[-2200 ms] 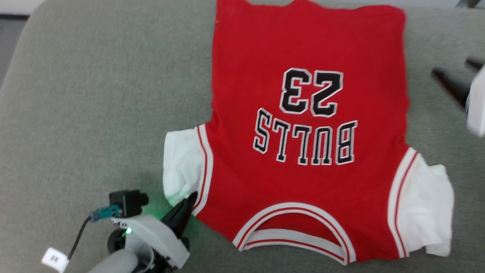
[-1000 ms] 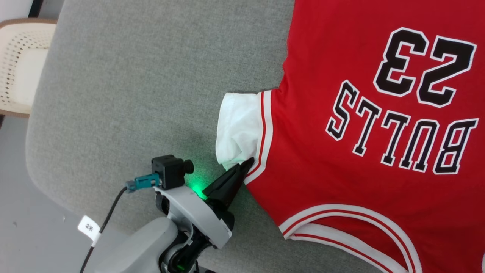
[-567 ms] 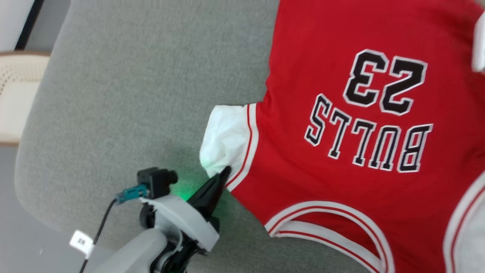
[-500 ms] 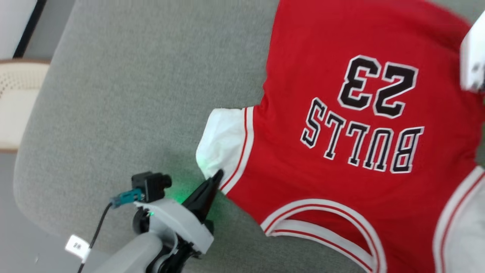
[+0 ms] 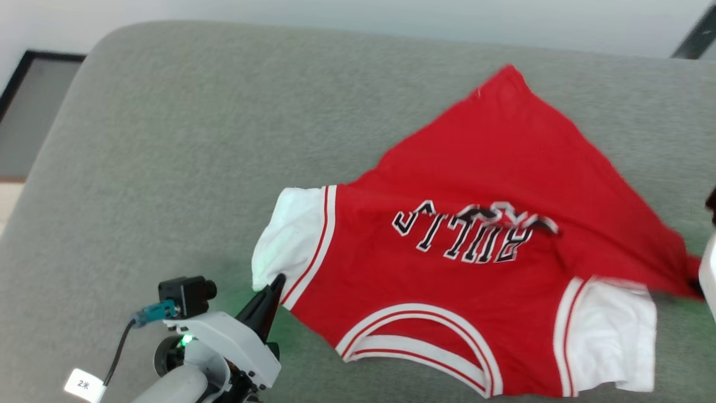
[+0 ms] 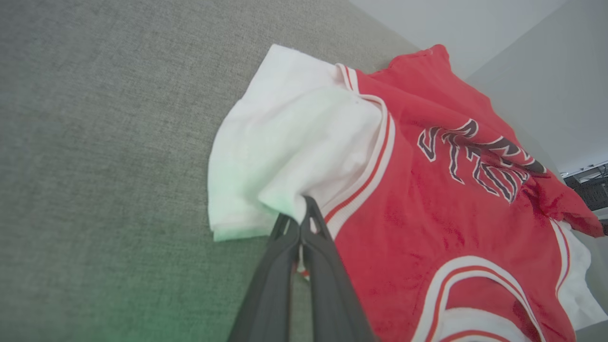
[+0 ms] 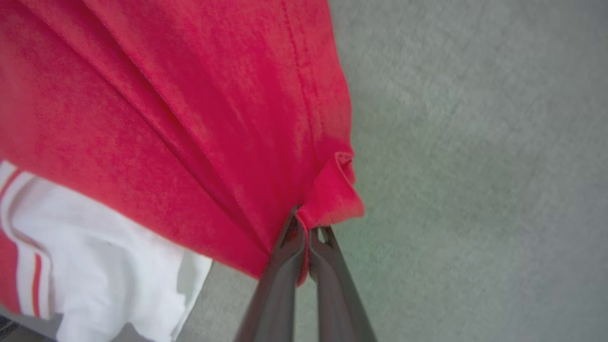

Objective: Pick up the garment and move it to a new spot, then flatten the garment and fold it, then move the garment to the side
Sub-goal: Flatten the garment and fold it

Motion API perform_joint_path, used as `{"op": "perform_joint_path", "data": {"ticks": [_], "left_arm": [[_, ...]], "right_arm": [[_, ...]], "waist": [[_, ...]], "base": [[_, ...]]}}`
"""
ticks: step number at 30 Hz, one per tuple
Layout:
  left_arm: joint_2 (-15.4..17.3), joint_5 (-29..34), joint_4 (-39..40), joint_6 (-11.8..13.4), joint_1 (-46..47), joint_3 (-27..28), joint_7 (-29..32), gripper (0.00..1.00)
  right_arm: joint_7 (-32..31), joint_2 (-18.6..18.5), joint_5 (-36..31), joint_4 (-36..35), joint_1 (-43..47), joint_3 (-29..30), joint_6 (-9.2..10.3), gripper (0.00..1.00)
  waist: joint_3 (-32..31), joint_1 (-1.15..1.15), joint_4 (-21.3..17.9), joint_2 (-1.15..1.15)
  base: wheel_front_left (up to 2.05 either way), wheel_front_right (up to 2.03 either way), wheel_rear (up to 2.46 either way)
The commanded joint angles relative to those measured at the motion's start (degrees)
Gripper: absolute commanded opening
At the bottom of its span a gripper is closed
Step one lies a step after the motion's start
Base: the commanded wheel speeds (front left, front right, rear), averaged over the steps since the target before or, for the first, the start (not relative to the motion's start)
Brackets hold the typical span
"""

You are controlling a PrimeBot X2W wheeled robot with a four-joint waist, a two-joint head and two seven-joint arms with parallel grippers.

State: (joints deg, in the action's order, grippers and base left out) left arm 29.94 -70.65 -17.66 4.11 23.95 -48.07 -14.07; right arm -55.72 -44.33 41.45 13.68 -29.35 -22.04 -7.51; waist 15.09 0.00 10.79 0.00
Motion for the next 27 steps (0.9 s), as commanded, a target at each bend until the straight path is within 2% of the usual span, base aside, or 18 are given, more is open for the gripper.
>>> {"op": "perform_joint_path", "data": {"ticks": [1,5,9,15,21,22,23,24,27], "left_arm": [[0.28,-0.11,0.32,0.48,-0.82,0.37,-0.08,0.00],[0.63,0.05,1.32,1.02,-1.46,0.41,-0.17,0.00],[0.84,0.25,1.84,1.61,-1.93,0.46,-0.22,0.00],[0.57,0.47,2.28,1.90,-2.13,0.38,-0.31,0.00],[0.47,0.32,2.66,2.08,-3.19,0.44,-0.48,0.00],[0.40,0.31,2.68,2.12,-3.31,0.37,-0.49,0.00],[0.33,0.31,2.72,2.11,-3.43,0.28,-0.48,0.00],[0.25,0.32,2.76,2.11,-3.50,0.17,-0.44,0.00],[0.01,0.49,2.88,2.13,-3.40,-0.04,-0.32,0.00]], "right_arm": [[-0.76,-0.87,0.18,-2.50,3.57,1.12,0.05,0.00],[-3.86,-1.49,0.66,-10.80,13.74,4.62,0.05,0.00],[-6.65,0.83,-0.71,-17.39,22.32,7.96,0.05,0.00],[-8.68,6.47,-3.27,-22.33,32.43,10.00,0.05,0.00],[-6.37,10.13,-5.66,-23.92,34.69,10.65,0.05,0.00],[-5.68,10.33,-5.95,-24.02,34.35,11.09,0.05,0.39],[-5.33,10.48,-5.96,-24.22,34.00,11.44,0.05,0.74],[-5.03,10.47,-5.71,-24.59,33.56,11.78,0.05,1.00],[-4.58,9.56,-4.04,-26.37,31.20,14.04,0.06,1.00]], "waist": [[-3.27,0.00,-3.91,0.00],[-3.59,0.00,-5.42,0.00],[-3.77,0.00,-6.66,0.00],[-3.80,0.00,-7.45,0.00],[-4.00,0.00,-8.17,0.00],[-4.08,0.00,-8.23,0.00],[-4.17,0.00,-8.25,0.00],[-4.23,0.00,-8.22,0.00],[-4.30,0.00,-8.03,0.00]], "base": [[0.00,0.00,0.00],[0.00,0.00,0.00],[0.00,0.00,0.00],[0.00,0.00,0.00],[0.00,0.00,0.00],[0.00,0.00,0.00],[0.00,0.00,0.00],[0.00,0.00,0.00],[0.00,0.00,0.00]]}}
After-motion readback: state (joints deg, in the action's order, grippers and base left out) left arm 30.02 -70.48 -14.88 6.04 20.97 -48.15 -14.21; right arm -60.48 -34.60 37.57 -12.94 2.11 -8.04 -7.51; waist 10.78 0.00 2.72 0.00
